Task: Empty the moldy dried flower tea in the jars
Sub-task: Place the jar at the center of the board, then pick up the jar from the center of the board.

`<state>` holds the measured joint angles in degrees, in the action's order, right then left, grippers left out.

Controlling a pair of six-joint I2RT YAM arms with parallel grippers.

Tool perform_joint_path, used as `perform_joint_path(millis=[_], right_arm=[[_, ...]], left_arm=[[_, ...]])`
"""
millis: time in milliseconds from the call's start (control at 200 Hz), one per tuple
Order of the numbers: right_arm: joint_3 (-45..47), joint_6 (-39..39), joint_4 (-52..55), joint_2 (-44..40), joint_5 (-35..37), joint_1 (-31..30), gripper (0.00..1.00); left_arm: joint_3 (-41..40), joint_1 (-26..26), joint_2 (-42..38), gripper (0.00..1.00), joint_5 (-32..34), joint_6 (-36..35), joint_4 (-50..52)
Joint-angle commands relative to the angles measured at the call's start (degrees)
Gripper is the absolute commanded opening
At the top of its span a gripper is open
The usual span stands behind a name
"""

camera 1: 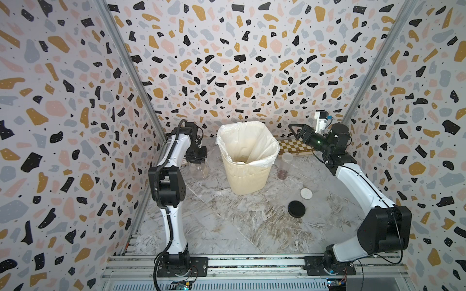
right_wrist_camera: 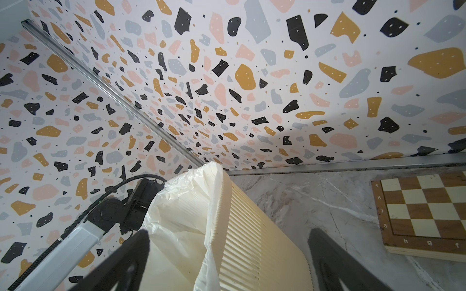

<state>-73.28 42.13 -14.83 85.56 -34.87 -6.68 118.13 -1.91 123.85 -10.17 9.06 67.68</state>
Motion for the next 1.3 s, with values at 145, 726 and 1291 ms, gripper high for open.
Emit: perform_joint_path(millis=[145, 726, 1291], right_arm=[[-0.78, -3.12, 2.49, -2.24, 0.58, 0.61, 0.99], [-10.05, -24.49, 34.42, 1.16, 17.01, -1.79, 0.99], [-13.68, -29.73, 43.73, 12.25, 34.59, -11.21, 1.00]], left_arm=[[3.50, 0.29, -1.00, 0.43, 0.43, -1.05, 1.14], [-29.04, 0.24, -35.44, 0.66, -9.87, 4.65, -23.87], [-49.38, 0.24, -49.23, 0.66, -15.65, 11.46, -34.09]])
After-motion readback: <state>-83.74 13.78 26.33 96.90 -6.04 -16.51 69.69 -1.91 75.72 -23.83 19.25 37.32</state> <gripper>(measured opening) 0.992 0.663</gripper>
